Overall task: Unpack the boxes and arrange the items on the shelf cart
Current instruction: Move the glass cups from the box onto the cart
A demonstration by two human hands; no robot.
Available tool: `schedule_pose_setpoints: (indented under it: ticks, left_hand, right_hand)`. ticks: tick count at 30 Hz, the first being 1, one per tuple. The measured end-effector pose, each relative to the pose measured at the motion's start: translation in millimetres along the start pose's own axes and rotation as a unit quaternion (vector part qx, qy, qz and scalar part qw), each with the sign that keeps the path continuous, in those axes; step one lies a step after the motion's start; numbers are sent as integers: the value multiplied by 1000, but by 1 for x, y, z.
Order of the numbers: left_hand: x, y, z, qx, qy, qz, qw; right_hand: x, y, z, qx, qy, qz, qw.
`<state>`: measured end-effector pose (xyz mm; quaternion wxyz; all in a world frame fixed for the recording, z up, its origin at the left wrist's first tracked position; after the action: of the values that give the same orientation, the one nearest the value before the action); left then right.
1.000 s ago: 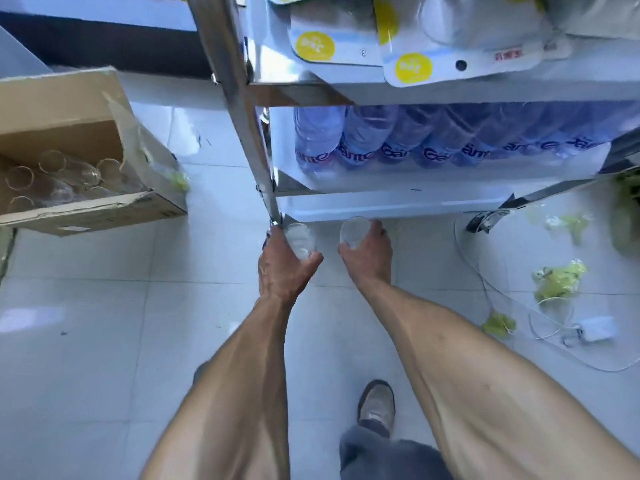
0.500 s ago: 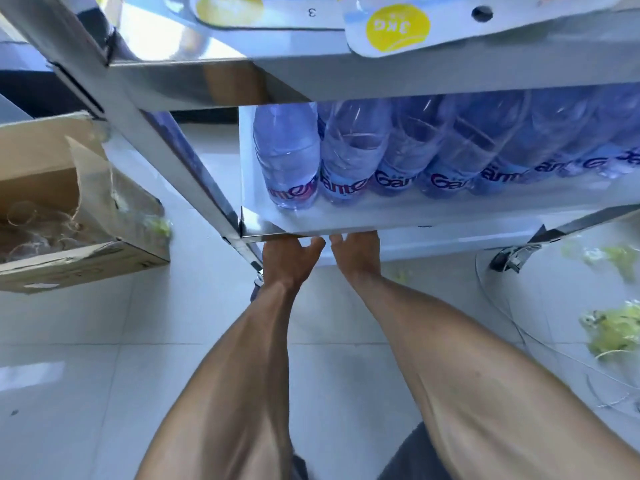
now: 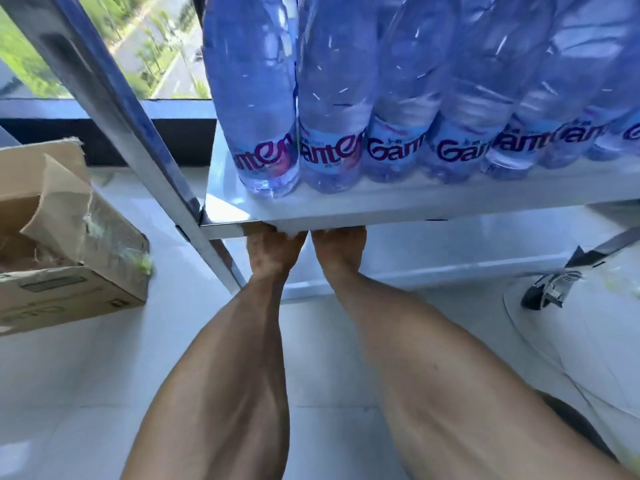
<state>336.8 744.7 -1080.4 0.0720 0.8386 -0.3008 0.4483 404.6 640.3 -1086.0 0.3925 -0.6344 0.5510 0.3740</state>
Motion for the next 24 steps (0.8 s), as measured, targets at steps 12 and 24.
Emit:
schedule_pose_setpoints:
  ticks: [12,24]
  left_hand:
    - [-29,7,36,47,-7,14,999]
    - [-39,-19,41,42,6,37,998]
  right_hand:
    - [53,-11,9,3,53,-70,996]
    - [49,-30,25,-11,37,-68,997]
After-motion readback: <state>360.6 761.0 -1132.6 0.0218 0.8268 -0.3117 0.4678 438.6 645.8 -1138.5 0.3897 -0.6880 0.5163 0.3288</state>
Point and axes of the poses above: each hand's wrist, its own y-axis away from the middle knuckle, its own z-axis out of the palm, x = y × z, the point moved 3 cm from there along -y, towards the middle knuckle, and after that the axes turned 4 degrees about -y, right-handed, at the moved point
